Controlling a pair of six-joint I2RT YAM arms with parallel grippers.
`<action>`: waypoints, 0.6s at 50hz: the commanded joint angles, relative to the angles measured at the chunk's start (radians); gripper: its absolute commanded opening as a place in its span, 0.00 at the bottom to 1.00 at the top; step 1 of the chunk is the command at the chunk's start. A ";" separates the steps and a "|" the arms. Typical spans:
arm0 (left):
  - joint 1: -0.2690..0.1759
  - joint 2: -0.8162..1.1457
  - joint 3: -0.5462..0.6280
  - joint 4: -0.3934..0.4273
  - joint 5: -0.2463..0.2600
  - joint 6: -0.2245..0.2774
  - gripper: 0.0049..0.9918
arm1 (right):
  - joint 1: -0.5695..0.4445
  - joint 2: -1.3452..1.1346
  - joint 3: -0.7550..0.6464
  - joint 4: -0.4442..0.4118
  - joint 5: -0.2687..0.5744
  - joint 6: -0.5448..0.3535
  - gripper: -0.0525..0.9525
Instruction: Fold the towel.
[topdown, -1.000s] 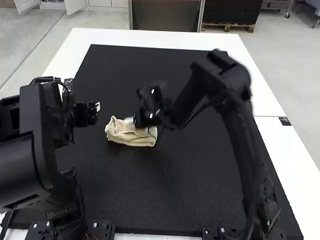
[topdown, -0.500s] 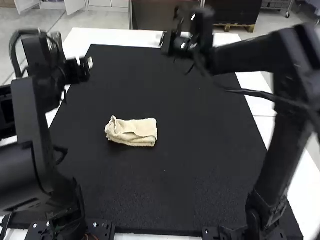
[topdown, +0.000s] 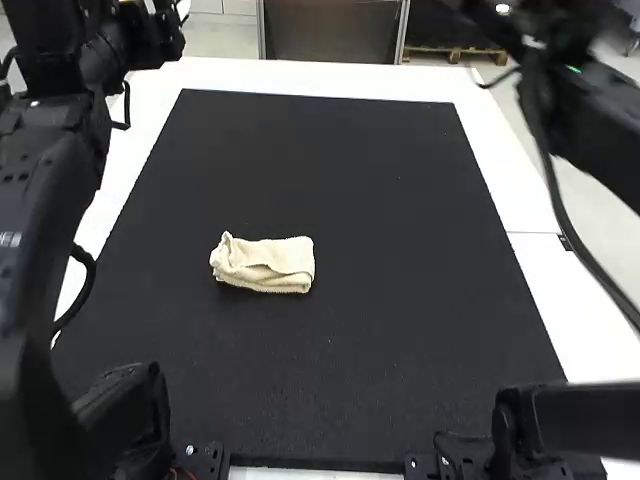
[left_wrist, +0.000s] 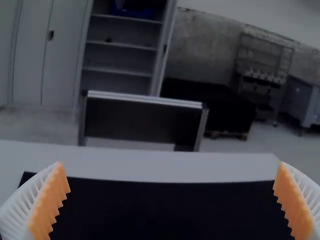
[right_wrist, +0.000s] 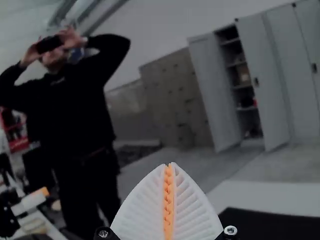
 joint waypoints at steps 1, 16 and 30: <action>-0.063 -0.069 0.028 0.005 -0.098 -0.027 0.97 | -0.088 -0.151 -0.061 0.001 0.016 0.012 0.03; -0.164 -0.285 -0.041 0.034 -0.234 -0.004 0.97 | -0.265 -0.544 -0.245 -0.015 -0.047 0.093 0.03; -0.164 -0.543 -0.159 0.071 -0.279 0.013 0.96 | -0.323 -0.882 -0.351 -0.085 -0.041 0.173 0.03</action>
